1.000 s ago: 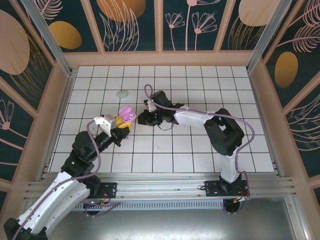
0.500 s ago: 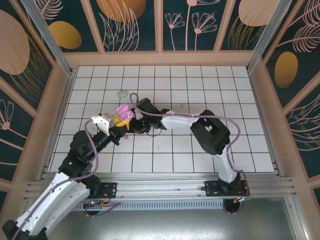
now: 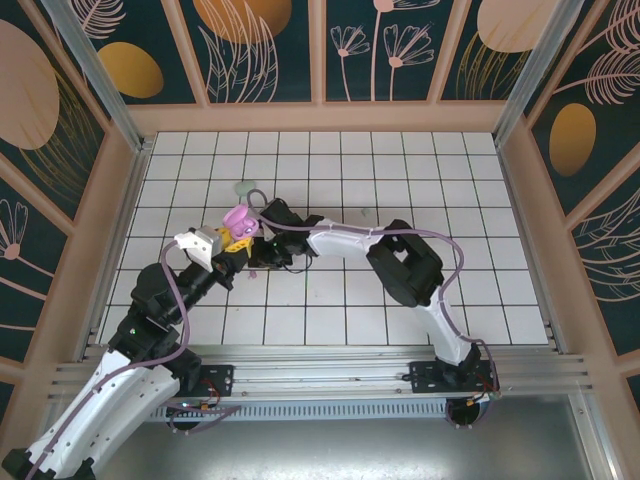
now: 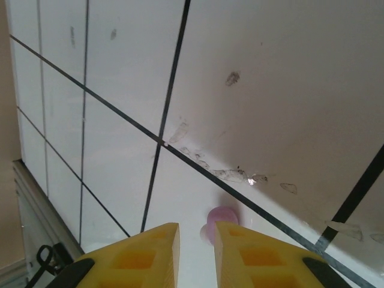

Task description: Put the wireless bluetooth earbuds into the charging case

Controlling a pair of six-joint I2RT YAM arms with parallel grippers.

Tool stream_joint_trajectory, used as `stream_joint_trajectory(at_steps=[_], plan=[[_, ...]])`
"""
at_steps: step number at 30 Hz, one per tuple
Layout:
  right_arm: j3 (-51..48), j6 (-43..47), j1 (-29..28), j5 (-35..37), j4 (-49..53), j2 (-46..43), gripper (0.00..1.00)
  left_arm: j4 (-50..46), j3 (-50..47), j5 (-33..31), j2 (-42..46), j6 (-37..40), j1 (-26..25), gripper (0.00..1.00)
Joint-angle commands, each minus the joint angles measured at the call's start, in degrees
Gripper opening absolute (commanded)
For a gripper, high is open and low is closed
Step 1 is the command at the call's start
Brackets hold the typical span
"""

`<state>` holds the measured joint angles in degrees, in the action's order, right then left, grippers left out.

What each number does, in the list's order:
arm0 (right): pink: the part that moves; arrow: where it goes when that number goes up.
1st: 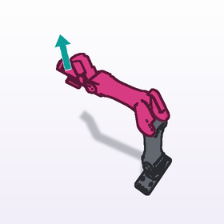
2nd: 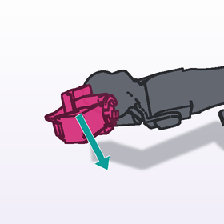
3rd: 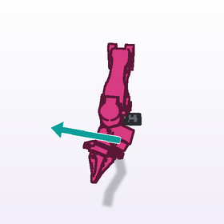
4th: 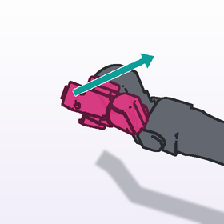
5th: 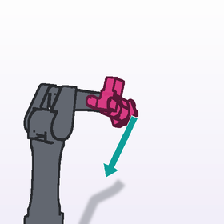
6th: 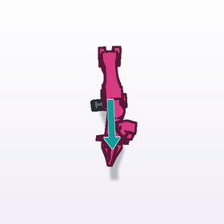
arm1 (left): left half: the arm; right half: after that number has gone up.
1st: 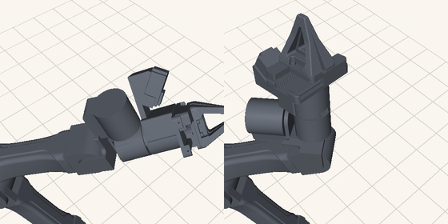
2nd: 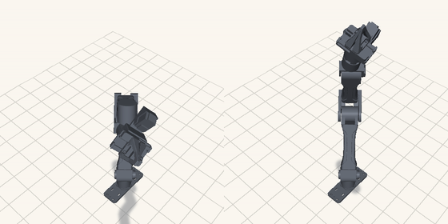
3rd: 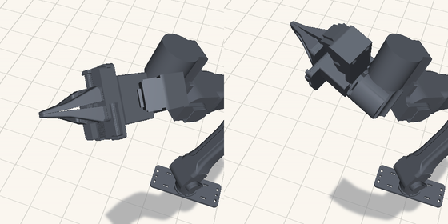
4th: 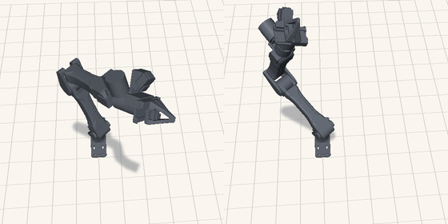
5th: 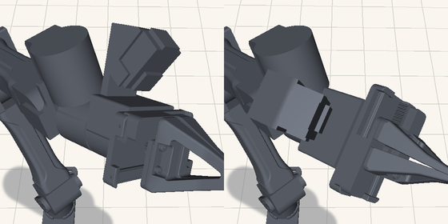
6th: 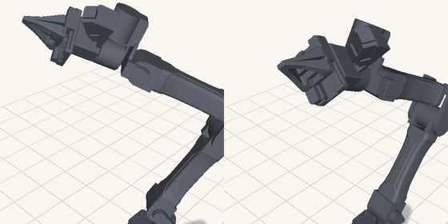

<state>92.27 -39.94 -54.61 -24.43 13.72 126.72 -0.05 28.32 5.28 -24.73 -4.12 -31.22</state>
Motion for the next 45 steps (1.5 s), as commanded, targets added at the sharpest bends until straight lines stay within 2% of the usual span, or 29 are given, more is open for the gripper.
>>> stream_joint_trajectory(at_steps=[1, 12, 22, 30, 38, 45], plan=[[2.7, 1.6, -1.4, 2.5, 4.9, 1.9, 0.23, 0.3, 1.3, -0.4, 0.6, 0.7, -0.1, 0.0], [6.8, 3.0, -3.1, 6.3, 9.5, 4.5, 0.3, 0.0, 1.0, -0.2, 1.3, 0.8, -0.1, 0.0], [11.4, 4.2, -4.1, 8.2, 13.8, 7.5, 0.3, -0.3, 0.9, -0.3, 1.7, 0.8, -0.1, 0.0], [12.6, 6.0, -4.2, 10.7, 16.9, 7.8, 0.24, -0.3, 0.9, -0.2, 1.7, 0.9, -0.1, 0.0], [9.9, 8.6, -2.5, 12.6, 17.9, 3.8, 0.21, 0.0, 1.3, -0.1, 1.2, 0.7, -0.1, 0.0], [0.9, 9.6, 1.8, 11.0, 14.7, -3.7, 0.2, 2.2, 0.5, 2.0, -1.4, -0.3, -0.1, 0.0]])
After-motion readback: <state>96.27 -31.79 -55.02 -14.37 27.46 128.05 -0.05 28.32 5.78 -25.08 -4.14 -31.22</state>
